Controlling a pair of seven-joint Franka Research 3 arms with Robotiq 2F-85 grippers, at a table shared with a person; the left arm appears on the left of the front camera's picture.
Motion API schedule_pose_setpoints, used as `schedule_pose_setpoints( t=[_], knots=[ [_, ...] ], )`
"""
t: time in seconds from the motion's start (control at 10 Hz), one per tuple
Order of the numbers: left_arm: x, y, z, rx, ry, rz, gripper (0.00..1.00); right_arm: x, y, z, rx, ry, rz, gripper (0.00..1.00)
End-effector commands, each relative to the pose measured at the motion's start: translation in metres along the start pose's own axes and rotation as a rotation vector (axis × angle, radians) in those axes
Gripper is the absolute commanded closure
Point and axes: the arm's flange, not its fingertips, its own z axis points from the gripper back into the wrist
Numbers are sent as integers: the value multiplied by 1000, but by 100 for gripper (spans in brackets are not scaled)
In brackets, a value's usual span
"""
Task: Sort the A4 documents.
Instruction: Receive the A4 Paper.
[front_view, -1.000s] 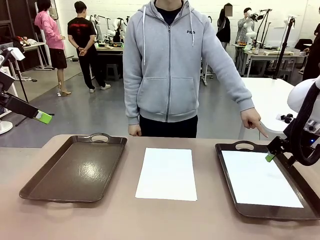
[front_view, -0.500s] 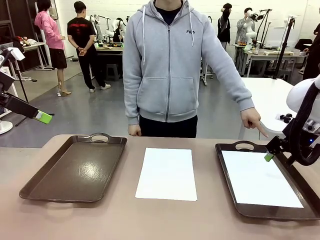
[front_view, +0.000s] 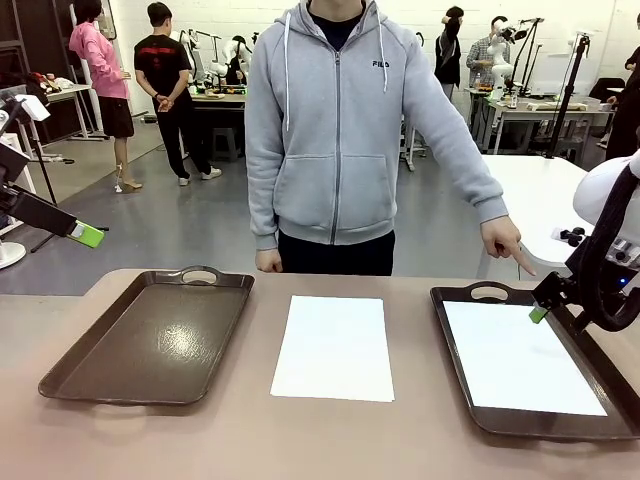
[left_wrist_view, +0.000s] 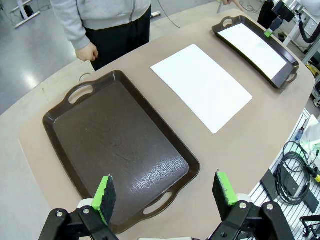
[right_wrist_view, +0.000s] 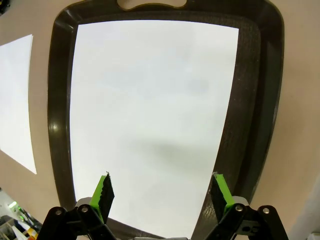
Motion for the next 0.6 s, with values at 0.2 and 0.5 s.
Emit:
schedule_pose_setpoints(
  t=[0.2,0.5],
  knots=[
    [0,0,-1,2,2,0,0,0,-2,0,0,-1,7,0],
    [0,0,-1,2,2,0,0,0,0,0,0,0,0,0]
  ],
)
